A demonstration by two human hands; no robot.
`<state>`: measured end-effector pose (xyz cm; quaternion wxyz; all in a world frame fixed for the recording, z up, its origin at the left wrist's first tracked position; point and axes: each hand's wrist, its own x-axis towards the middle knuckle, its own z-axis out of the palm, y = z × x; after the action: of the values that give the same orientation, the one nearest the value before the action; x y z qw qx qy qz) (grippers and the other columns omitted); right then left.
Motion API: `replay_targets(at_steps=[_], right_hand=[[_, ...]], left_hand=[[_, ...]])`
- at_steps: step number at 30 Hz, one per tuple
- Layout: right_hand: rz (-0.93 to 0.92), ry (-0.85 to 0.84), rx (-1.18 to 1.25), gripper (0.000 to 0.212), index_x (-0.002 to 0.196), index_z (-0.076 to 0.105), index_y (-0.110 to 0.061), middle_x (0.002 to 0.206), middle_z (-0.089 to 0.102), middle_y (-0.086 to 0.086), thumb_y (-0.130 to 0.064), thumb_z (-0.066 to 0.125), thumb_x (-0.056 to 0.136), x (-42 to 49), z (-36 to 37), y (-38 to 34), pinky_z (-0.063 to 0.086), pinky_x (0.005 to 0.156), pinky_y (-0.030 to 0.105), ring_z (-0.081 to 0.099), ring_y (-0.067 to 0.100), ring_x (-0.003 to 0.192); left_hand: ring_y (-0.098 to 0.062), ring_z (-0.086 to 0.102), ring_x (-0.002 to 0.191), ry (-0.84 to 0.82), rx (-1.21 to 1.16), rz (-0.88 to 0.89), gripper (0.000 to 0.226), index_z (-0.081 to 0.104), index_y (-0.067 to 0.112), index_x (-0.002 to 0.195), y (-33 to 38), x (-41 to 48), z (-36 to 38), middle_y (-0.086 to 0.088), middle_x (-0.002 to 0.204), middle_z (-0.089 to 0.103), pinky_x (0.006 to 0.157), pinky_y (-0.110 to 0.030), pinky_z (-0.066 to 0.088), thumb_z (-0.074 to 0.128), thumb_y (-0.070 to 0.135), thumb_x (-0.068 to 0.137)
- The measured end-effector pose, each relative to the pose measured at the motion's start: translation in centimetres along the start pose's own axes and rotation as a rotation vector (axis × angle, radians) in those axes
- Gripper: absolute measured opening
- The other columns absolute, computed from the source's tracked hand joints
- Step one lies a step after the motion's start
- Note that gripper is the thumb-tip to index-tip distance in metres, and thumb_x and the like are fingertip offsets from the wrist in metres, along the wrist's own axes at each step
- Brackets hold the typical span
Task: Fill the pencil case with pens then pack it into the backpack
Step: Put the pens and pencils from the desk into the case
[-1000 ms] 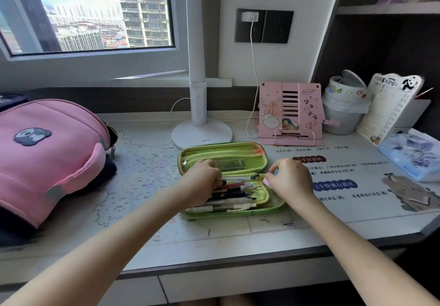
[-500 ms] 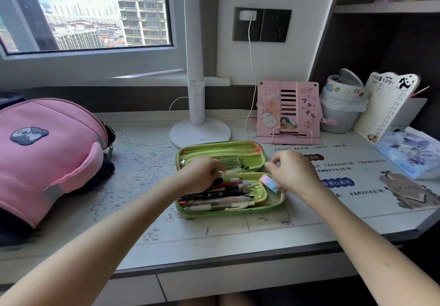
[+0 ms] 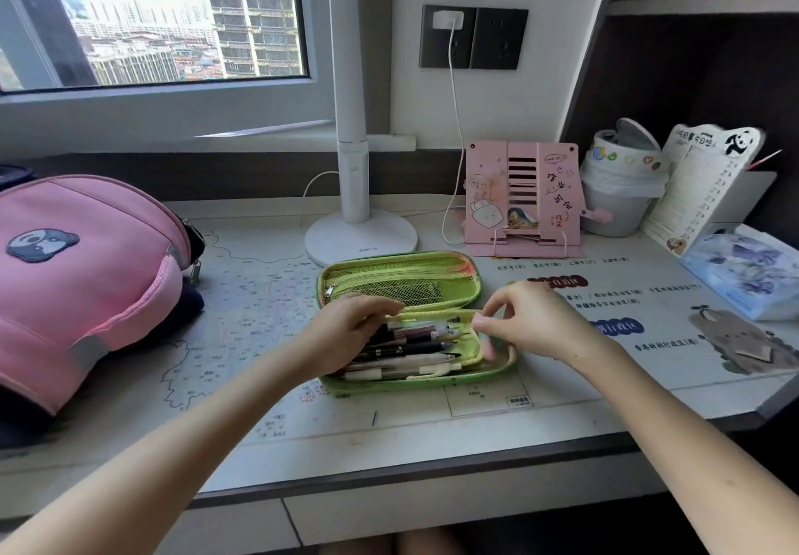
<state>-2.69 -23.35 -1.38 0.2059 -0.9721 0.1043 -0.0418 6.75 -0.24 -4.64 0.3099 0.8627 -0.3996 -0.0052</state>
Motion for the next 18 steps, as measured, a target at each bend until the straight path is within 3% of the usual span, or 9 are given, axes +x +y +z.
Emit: replay_targets(at_steps=[3,6,8,10,13,16,18], right_hand=[[0.055,0.111,-0.089,0.019,0.085,0.067,-0.019,0.068,0.058,-0.009,-0.037,0.065,0.082,0.6,0.6,0.2,0.034,0.050,0.023,0.053,0.007,0.064],[0.073,0.036,-0.101,0.021,0.085,0.069,-0.012,0.083,0.065,0.003,-0.032,0.064,0.084,1.1,1.3,0.3,0.040,0.059,0.026,0.056,0.014,0.073],[0.110,0.001,-0.086,0.026,0.070,0.067,-0.006,0.069,0.064,0.009,-0.028,0.066,0.083,1.4,1.4,0.4,0.039,0.053,0.025,0.053,0.016,0.060],[0.153,-0.011,-0.098,0.037,0.049,0.050,-0.006,0.048,0.046,0.008,-0.018,0.064,0.081,1.5,1.5,0.3,0.029,0.044,0.024,0.040,0.017,0.045],[0.170,-0.015,-0.196,0.045,0.046,0.035,-0.010,0.049,0.034,0.003,-0.012,0.061,0.083,1.4,2.0,-0.3,0.022,0.042,0.023,0.036,0.017,0.048],[0.153,-0.013,-0.300,0.033,0.056,0.049,-0.008,0.058,0.049,0.005,-0.019,0.063,0.084,1.3,2.0,-0.5,0.037,0.047,0.025,0.049,0.021,0.058],[0.160,0.083,-0.259,0.016,0.073,0.062,-0.004,0.074,0.064,0.011,-0.013,0.058,0.085,2.0,1.3,-0.3,0.052,0.061,0.034,0.060,0.027,0.071]], left_hand=[[-0.010,0.045,0.123,-0.048,-0.012,-0.022,0.034,0.049,0.032,0.128,0.0,-0.3,0.6,0.008,0.133,0.053,0.098,-0.024,0.036,0.041,0.033,0.095],[-0.007,0.022,0.139,-0.156,0.198,0.071,0.039,0.035,0.035,0.137,-0.3,-0.4,1.1,0.014,0.145,0.036,0.111,-0.024,0.017,0.032,0.035,0.098],[-0.003,0.007,0.139,-0.203,0.236,0.136,0.042,0.026,0.034,0.141,-0.5,-0.4,1.1,0.018,0.149,0.026,0.111,-0.019,0.003,0.029,0.030,0.099],[-0.002,0.002,0.138,-0.239,0.171,0.152,0.044,0.025,0.032,0.141,-0.6,-0.4,0.6,0.016,0.149,0.022,0.113,-0.021,0.000,0.032,0.020,0.099],[-0.006,0.003,0.140,-0.277,0.092,0.146,0.047,0.030,0.030,0.140,-0.7,-0.3,0.2,0.018,0.147,0.018,0.116,-0.030,-0.004,0.035,0.011,0.098],[0.000,-0.002,0.137,-0.307,0.115,0.120,0.046,0.027,0.035,0.139,-0.9,-0.3,0.2,0.026,0.142,0.011,0.115,-0.043,-0.012,0.034,0.015,0.098],[0.000,-0.004,0.138,-0.336,0.133,0.102,0.044,0.024,0.039,0.139,-1.1,-0.2,0.2,0.029,0.143,0.010,0.113,-0.048,-0.016,0.031,0.022,0.099]])
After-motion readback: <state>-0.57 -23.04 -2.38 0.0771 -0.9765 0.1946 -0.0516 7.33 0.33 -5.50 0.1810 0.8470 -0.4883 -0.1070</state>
